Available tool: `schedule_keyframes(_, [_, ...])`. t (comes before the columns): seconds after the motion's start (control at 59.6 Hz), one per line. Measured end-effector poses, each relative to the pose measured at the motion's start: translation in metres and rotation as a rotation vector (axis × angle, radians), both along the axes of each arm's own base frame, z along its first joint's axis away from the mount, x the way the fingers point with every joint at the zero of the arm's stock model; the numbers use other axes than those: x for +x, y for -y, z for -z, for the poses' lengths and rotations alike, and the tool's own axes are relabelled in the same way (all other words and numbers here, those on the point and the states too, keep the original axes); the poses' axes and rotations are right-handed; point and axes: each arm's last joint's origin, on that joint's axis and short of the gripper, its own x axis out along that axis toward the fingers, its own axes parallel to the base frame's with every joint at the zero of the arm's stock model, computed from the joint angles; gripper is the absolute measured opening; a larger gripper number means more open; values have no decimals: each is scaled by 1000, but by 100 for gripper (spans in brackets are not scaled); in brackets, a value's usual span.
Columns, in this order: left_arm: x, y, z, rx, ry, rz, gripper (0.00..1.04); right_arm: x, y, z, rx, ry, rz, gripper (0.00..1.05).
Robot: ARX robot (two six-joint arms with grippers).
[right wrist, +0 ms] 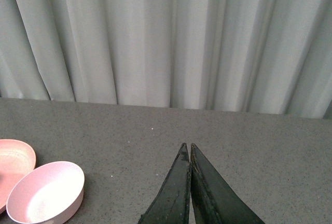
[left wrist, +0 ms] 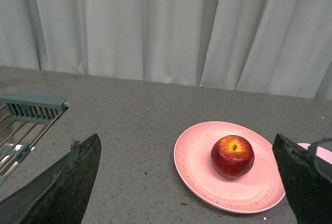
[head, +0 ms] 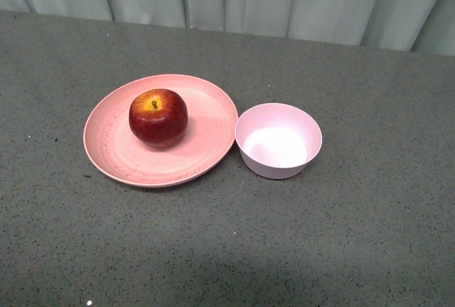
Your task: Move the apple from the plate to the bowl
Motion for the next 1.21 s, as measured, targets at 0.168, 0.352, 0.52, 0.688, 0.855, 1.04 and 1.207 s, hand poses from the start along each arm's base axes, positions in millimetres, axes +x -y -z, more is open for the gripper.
schedule_keyframes(0.168, [0,0,0,0,0,0,98,-4,0,0,0,2,0,1])
schedule_keyframes(0.352, [0,0,0,0,0,0,98,-8,0,0,0,2,0,1])
schedule_keyframes(0.52, [0,0,0,0,0,0,98,-11,0,0,0,2,0,1])
schedule_keyframes(0.688, [0,0,0,0,0,0,98,-18,0,4,0,-31,-2,1])
schedule_keyframes(0.855, [0,0,0,0,0,0,98,-23,0,3,0,-4,-2,1])
schedule_keyframes(1.04, [0,0,0,0,0,0,98,-23,0,3,0,-3,-3,1])
schedule_keyframes(1.207, [0,0,0,0,0,0,98,-23,0,3,0,-3,-2,32])
